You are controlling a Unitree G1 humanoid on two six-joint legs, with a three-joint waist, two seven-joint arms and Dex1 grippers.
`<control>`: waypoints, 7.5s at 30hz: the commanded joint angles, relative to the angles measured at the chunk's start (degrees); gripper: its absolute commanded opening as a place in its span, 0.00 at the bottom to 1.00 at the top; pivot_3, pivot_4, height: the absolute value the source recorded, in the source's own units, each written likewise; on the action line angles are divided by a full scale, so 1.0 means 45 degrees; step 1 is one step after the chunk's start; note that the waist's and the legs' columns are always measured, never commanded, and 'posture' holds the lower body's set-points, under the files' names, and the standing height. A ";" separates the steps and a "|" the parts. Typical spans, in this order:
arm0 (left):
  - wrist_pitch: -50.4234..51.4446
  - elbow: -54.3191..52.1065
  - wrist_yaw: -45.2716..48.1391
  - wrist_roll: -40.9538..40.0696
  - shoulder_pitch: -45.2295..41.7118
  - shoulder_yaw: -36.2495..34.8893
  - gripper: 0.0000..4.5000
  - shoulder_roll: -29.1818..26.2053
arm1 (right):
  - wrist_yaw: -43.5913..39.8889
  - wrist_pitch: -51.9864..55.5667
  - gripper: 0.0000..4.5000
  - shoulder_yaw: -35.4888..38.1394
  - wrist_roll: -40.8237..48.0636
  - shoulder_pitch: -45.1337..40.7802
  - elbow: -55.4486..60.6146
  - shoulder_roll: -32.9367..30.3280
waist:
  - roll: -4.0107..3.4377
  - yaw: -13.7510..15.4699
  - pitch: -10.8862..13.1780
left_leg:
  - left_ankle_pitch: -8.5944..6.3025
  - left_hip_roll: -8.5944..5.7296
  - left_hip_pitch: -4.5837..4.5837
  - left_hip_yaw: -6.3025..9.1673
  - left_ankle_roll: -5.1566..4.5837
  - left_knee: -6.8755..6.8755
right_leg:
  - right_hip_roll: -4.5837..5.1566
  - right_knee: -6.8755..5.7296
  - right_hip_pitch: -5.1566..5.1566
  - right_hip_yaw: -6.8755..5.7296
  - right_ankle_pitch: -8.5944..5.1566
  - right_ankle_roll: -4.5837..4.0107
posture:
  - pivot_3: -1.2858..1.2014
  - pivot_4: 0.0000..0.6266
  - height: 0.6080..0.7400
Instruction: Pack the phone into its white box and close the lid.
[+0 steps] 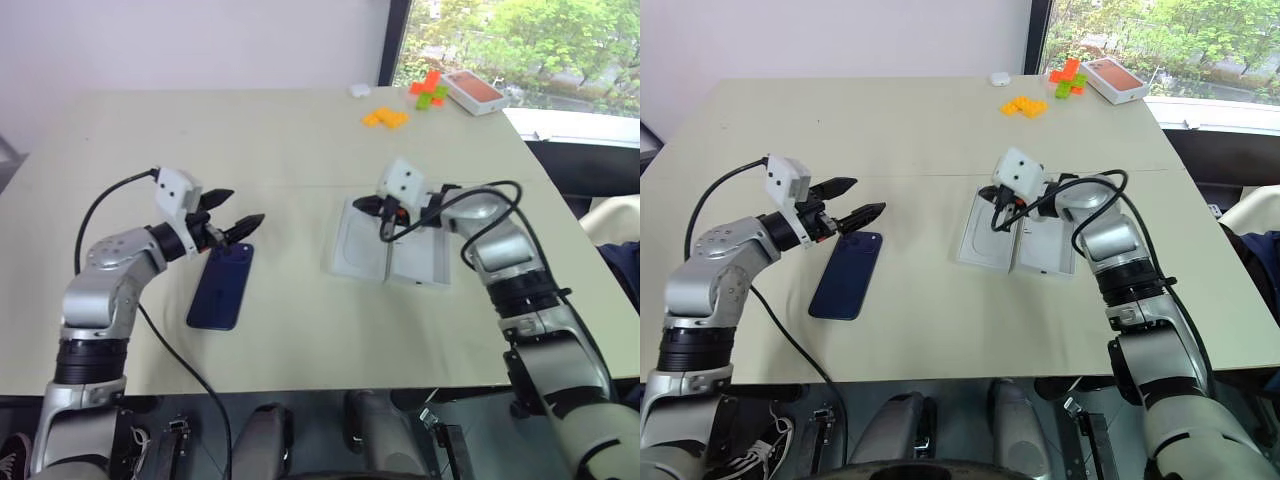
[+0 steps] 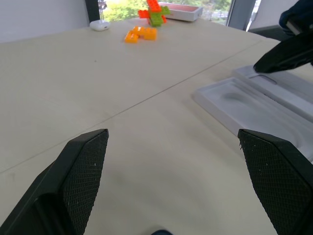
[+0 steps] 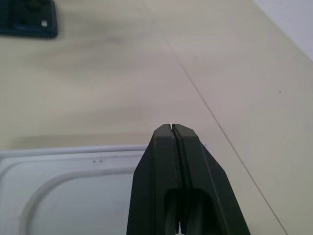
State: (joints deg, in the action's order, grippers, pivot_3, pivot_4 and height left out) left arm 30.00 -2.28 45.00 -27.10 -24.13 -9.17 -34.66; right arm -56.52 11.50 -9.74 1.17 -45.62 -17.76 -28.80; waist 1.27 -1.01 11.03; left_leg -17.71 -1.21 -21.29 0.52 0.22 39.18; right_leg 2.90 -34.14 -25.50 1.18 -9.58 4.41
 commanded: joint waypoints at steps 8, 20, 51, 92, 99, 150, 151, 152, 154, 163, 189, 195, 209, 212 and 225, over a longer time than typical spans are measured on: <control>-0.0158 -0.0275 0.0123 -0.0149 0.0066 -0.0286 1.00 -0.0132 | 0.1083 -0.2355 0.01 -0.2358 -0.3047 0.0498 -0.0769 -0.0281 | 0.0000 -0.0005 0.0000 | 0.0001 -0.0002 0.0000 -0.0009 0.0002 0.0002 | 0.0000 0.0002 -0.0001 0.0002 0.0000 0.0000 | 0.52 0.24 1.00; -0.0105 -0.0345 0.0092 -0.0121 0.0169 -0.0377 1.00 -0.0243 | 0.0580 -0.2527 0.01 -0.3285 -0.3443 0.1357 0.0474 0.0466 | 0.0001 -0.0028 -0.0001 | 0.0001 0.0002 0.0003 -0.0006 0.0002 0.0002 | -0.0002 -0.0003 -0.0005 0.0002 0.0001 -0.0002 | 0.52 0.24 1.00; -0.0245 -0.0042 -0.0123 -0.0031 -0.0067 -0.0473 1.00 -0.0256 | -0.3620 -0.4267 0.01 -0.2471 -0.0918 0.1941 0.1287 -0.2197 | 0.0002 0.0085 -0.0001 | 0.0001 -0.0003 0.0004 -0.0002 0.0002 0.0006 | 0.0002 0.0006 0.0011 -0.0005 0.0000 -0.0003 | 0.52 0.24 1.00; 1.1391 0.4668 0.0862 -0.3440 -0.1235 -0.0224 1.00 -0.3467 | 0.0226 0.2844 0.01 -0.5075 -0.2806 -0.0814 -0.0004 0.5232 | 0.0003 -0.0295 0.0001 | 0.0016 -0.0004 -0.0007 0.0028 0.0032 -0.0004 | -0.0006 -0.0039 -0.0031 -0.0013 0.0007 -0.0019 | 0.52 0.24 1.00; 1.1756 0.4369 0.0631 -0.3515 -0.1378 -0.0285 1.00 -0.2765 | 0.0829 0.3623 0.01 -0.5343 -0.3153 -0.1226 -0.0923 0.6072 | -0.0006 -0.0253 -0.0012 | 0.0022 -0.0024 -0.0006 0.0042 0.0044 -0.0004 | 0.0014 -0.0044 -0.0028 -0.0017 0.0007 -0.0019 | 0.52 0.24 1.00; 1.2975 0.3649 -0.0425 -0.5425 -0.0687 -0.4995 0.00 0.0213 | -0.0616 0.7524 0.53 0.0605 0.2808 -0.1569 0.2709 0.3965 | -0.0015 -0.0298 -0.0032 | 0.0045 -0.0041 -0.0068 0.0151 0.0093 -0.0033 | 0.0086 -0.0021 -0.0055 -0.0108 0.0009 -0.0022 | 0.52 0.24 1.00; 1.2886 0.3249 -0.0650 -0.5484 -0.0776 -0.5061 0.00 0.0470 | -0.1118 0.7465 0.63 0.0929 0.3231 -0.1143 0.3215 0.3271 | -0.0014 -0.0300 -0.0033 | 0.0045 -0.0049 -0.0067 0.0149 0.0093 -0.0033 | 0.0098 -0.0023 -0.0055 -0.0107 0.0009 -0.0022 | 0.52 0.24 1.00; 1.2840 0.2992 -0.0823 -0.5535 -0.0851 -0.5128 0.00 0.0656 | -0.1474 0.7395 0.74 0.1104 0.3521 -0.0828 0.3563 0.2756 | -0.0014 -0.0214 -0.0033 | 0.0046 -0.0051 -0.0067 0.0149 0.0093 -0.0033 | 0.0102 -0.0024 -0.0055 -0.0107 0.0010 -0.0022 | 0.52 0.24 1.00; 1.2612 0.2288 -0.1301 -0.5752 -0.1023 -0.5374 0.00 0.1240 | -0.2061 0.7143 0.95 0.1245 0.3942 -0.0058 0.4168 0.1714 | -0.0013 -0.0126 -0.0033 | 0.0043 -0.0055 -0.0071 0.0158 0.0088 -0.0033 | 0.0111 -0.0004 -0.0041 -0.0126 0.0009 -0.0021 | 0.52 0.24 1.00; 1.3502 0.1785 -0.3042 -0.6009 -0.2200 -0.4484 0.00 0.4428 | -0.4193 0.3115 0.99 0.2656 0.4115 0.3622 0.4311 -0.2583 | 0.0013 0.0075 -0.0009 | 0.0029 -0.0075 -0.0032 0.0134 0.0056 -0.0014 | 0.0077 0.0031 0.0033 -0.0124 -0.0002 0.0000 | 0.52 0.24 1.00; 1.1496 0.6289 -0.3608 -0.3873 -0.5341 -0.1149 0.00 0.6494 | -0.2639 0.1635 0.99 0.2866 0.4257 0.4505 0.4189 -0.3205 | 0.0041 0.0068 0.0016 | 0.0038 -0.0027 -0.0024 0.0103 0.0068 -0.0008 | -0.0005 0.0028 0.0020 -0.0065 -0.0005 0.0002 | 0.52 0.24 1.00; 1.1200 0.7507 -0.3922 -0.3515 -0.5968 -0.1247 0.60 0.6785 | -0.2391 0.1565 1.00 0.2659 0.4071 0.4427 0.4152 -0.3187 | 0.0041 0.0076 0.0016 | 0.0038 -0.0027 -0.0024 0.0103 0.0068 -0.0007 | -0.0005 0.0028 0.0022 -0.0066 -0.0005 0.0002 | 0.52 0.24 1.00; 1.3009 0.5276 -0.3634 -0.3704 -0.5801 -0.0393 0.99 0.5939 | -0.2094 0.1472 1.00 0.2292 0.4023 0.3860 0.3754 -0.3001 | 0.0034 0.0021 0.0013 | 0.0039 -0.0015 -0.0015 0.0104 0.0071 -0.0009 | -0.0020 0.0017 0.0020 -0.0061 -0.0005 0.0002 | 0.52 0.24 1.00; 1.3240 0.4726 -0.3683 -0.3613 -0.5565 -0.0476 0.99 0.5504 | -0.2070 0.1450 1.00 0.2256 0.4015 0.3862 0.3776 -0.2979 | 0.0034 0.0021 0.0013 | 0.0040 -0.0014 -0.0016 0.0107 0.0072 -0.0009 | -0.0019 0.0016 0.0019 -0.0061 -0.0005 0.0001 | 0.52 0.24 1.00; 1.2376 0.4825 -0.2999 -0.3351 -0.5667 0.0097 0.99 0.4802 | -0.1938 0.1074 1.00 0.1931 0.3800 0.3440 0.3287 -0.2689 | 0.0032 0.0064 0.0012 | 0.0043 -0.0017 -0.0015 0.0108 0.0077 -0.0008 | -0.0015 0.0013 0.0020 -0.0063 -0.0004 0.0000 | 0.52 0.24 1.00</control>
State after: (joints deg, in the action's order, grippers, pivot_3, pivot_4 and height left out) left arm 86.57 19.28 30.94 -42.73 -48.83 -9.85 -13.29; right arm -65.48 17.54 -1.66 18.21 -28.67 -3.26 -41.13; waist 1.42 -0.72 11.08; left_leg -17.52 -1.29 -21.36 1.01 0.57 39.14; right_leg 2.85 -34.08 -25.41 0.90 -9.60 4.40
